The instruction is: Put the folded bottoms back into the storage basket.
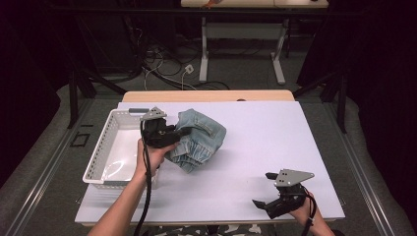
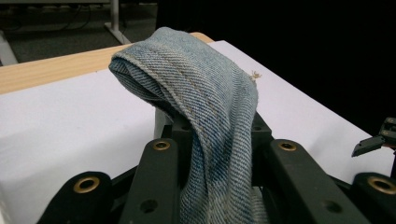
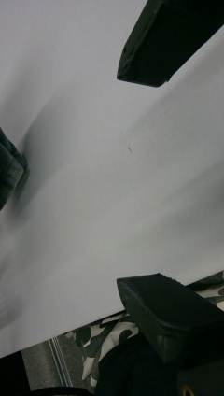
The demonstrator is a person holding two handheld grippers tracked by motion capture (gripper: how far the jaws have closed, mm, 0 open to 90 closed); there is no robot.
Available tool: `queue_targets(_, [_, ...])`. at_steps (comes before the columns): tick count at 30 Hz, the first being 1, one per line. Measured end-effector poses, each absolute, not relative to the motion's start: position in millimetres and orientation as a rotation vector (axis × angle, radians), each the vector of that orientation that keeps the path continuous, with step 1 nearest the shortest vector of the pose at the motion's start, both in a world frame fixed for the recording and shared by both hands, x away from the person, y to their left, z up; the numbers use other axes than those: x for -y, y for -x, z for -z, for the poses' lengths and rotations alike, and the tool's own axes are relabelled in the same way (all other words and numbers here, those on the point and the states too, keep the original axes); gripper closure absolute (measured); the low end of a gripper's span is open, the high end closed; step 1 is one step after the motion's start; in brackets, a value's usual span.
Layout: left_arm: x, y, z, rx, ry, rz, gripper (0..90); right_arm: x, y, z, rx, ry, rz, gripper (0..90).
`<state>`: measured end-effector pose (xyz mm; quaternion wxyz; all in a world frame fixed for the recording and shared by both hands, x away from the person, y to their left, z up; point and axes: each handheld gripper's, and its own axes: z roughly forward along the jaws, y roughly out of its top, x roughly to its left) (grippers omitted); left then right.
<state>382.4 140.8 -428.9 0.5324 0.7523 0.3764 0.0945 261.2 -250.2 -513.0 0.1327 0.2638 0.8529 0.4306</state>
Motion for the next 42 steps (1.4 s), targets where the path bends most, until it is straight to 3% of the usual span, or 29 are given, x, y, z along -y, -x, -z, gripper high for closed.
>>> queue_targets(42, [-186,-376,395,-0.927,-1.685,-0.329,74.0,250,-261,513,-2.475,-0.768,-1.247,2.5])
